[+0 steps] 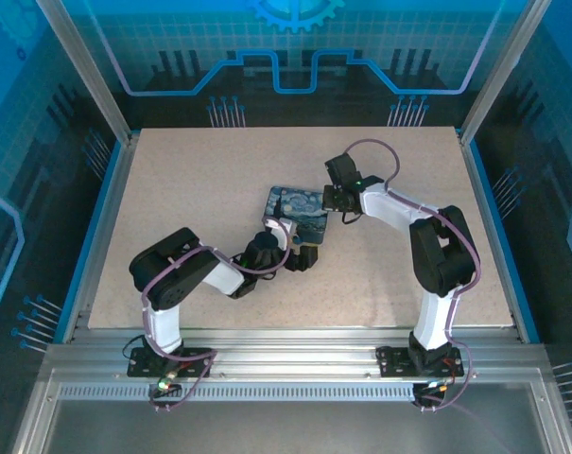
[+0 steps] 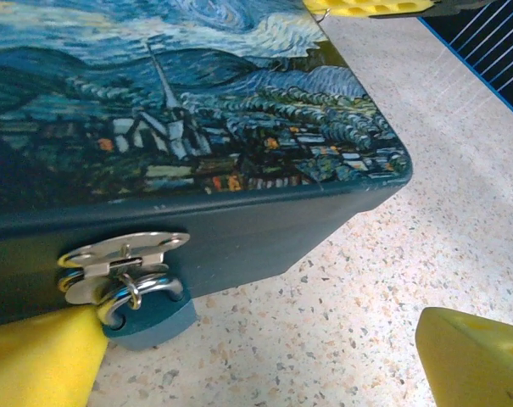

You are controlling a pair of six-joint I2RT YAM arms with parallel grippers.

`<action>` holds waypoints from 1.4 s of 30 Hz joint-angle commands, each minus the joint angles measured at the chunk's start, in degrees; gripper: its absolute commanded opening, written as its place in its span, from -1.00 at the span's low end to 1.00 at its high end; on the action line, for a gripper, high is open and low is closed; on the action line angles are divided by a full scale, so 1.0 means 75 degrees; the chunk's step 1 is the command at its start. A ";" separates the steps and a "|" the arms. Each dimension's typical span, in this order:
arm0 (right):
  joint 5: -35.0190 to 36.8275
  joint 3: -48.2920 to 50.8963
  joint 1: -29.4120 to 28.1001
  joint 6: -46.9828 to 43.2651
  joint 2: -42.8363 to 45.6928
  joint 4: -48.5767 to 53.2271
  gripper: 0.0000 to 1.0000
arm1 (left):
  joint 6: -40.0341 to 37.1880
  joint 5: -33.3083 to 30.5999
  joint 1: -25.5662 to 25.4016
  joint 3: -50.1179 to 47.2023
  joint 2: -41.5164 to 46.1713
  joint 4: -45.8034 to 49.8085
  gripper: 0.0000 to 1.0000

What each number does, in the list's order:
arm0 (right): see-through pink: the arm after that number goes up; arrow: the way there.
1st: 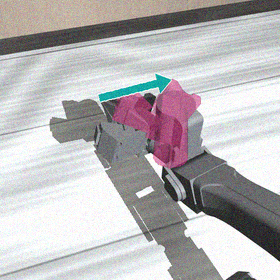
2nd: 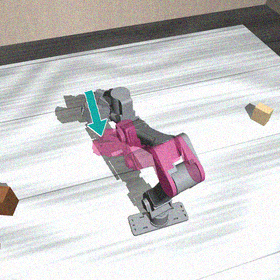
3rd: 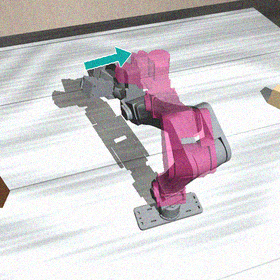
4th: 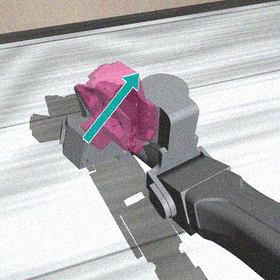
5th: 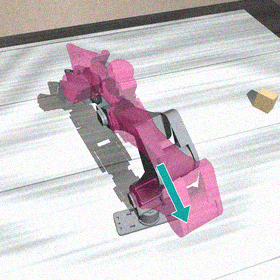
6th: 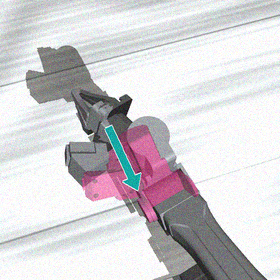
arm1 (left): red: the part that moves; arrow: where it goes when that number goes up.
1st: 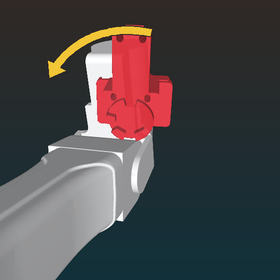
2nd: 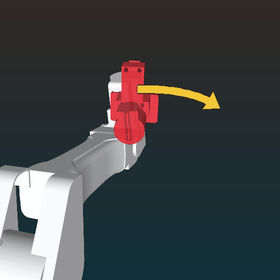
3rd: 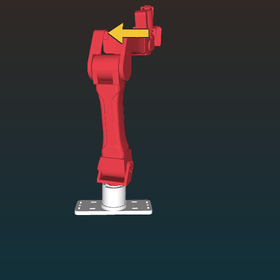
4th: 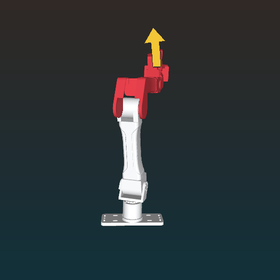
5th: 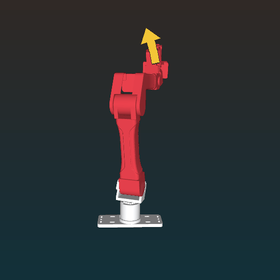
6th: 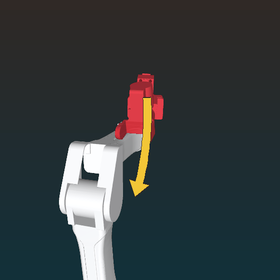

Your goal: Unlock a padlock with a key

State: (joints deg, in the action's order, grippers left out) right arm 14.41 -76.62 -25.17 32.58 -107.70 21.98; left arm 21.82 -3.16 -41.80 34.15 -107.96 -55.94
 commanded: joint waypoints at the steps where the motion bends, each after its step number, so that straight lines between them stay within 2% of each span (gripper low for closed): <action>1: -0.0281 -0.0069 -0.0183 0.0051 -0.0031 0.0037 -1.00 | -0.0301 0.0828 0.0018 0.0066 -0.0008 -0.0867 0.80; 4: -0.0270 -0.0050 -0.0183 0.0029 -0.0009 0.0034 -1.00 | 0.0102 0.1693 0.0228 -0.0082 0.0068 -0.1283 0.71; 6: -0.0258 -0.0028 -0.0183 0.0027 0.0022 0.0022 -1.00 | 0.0336 0.1964 0.0350 -0.0134 0.0108 -0.1375 0.65; 12: -0.0281 -0.0002 -0.0183 0.0057 0.0062 0.0002 -1.00 | 0.0711 0.2119 0.0539 -0.0147 0.0141 -0.1212 0.51; 19: -0.0293 0.0022 -0.0186 0.0039 0.0131 0.0005 -1.00 | 0.1089 0.2434 0.0568 -0.0031 -0.0124 -0.1221 0.48; 23: -0.0299 0.0016 -0.0198 0.0027 0.0133 0.0034 -1.00 | 0.1316 0.2488 0.0558 -0.0030 -0.0262 -0.1186 0.42; 27: -0.0353 0.0041 -0.0216 0.0080 0.0126 0.0011 -1.00 | 0.1538 0.2653 0.0546 0.0039 -0.0503 -0.1247 0.25; 29: -0.0363 0.0034 -0.0229 0.0109 0.0133 -0.0001 -1.00 | 0.1616 0.2716 0.0534 0.0074 -0.0591 -0.1277 0.22; 32: -0.0363 0.0032 -0.0246 0.0111 0.0120 -0.0007 -1.00 | 0.1666 0.2607 0.0535 0.0035 -0.0576 -0.1295 0.25; 34: -0.0363 0.0038 -0.0245 0.0127 0.0111 -0.0005 -1.00 | 0.1626 0.2367 0.0534 -0.0015 -0.0496 -0.1190 0.44; 35: -0.0363 0.0053 -0.0262 0.0133 0.0131 -0.0018 -1.00 | 0.1591 0.2311 0.0534 -0.0030 -0.0468 -0.1173 0.45; 42: -0.0340 0.0151 -0.0255 0.0180 0.0219 -0.0072 -1.00 | 0.1615 0.2005 0.0558 -0.0290 -0.0307 -0.1323 0.30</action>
State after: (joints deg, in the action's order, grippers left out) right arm 12.97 -76.51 -25.98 33.06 -107.61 21.69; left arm 34.22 13.65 -37.71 33.26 -111.70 -63.99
